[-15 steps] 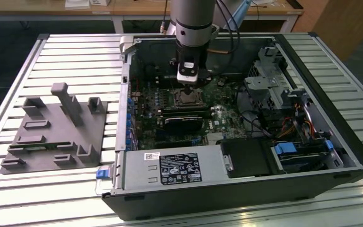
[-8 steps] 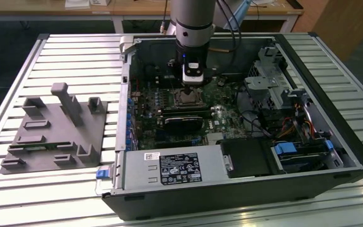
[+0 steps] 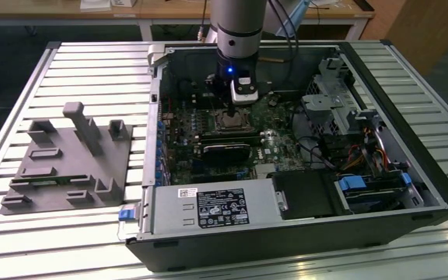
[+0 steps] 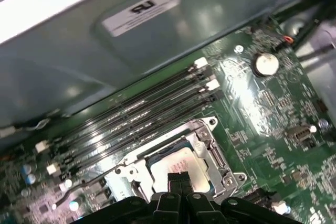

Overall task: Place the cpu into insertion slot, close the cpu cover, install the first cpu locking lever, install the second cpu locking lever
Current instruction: 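Close the cpu cover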

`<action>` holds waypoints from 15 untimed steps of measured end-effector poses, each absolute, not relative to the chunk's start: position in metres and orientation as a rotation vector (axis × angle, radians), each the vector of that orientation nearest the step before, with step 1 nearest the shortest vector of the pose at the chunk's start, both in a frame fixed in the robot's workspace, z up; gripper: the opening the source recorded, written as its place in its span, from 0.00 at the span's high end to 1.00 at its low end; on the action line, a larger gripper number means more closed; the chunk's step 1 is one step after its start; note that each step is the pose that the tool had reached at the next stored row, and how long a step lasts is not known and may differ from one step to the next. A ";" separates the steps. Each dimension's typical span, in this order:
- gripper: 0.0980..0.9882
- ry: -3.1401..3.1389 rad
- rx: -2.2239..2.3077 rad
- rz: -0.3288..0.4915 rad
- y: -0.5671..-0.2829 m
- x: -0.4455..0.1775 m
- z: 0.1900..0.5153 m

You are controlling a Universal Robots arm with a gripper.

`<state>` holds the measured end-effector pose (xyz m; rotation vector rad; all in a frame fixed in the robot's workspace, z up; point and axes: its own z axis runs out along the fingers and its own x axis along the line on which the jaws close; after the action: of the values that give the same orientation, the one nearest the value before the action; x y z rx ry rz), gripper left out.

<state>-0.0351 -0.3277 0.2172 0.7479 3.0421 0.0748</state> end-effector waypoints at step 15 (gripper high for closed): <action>0.99 3.121 0.328 0.069 -0.328 -0.035 0.217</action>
<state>-0.0351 -0.3277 0.2169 0.3283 3.1210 0.0689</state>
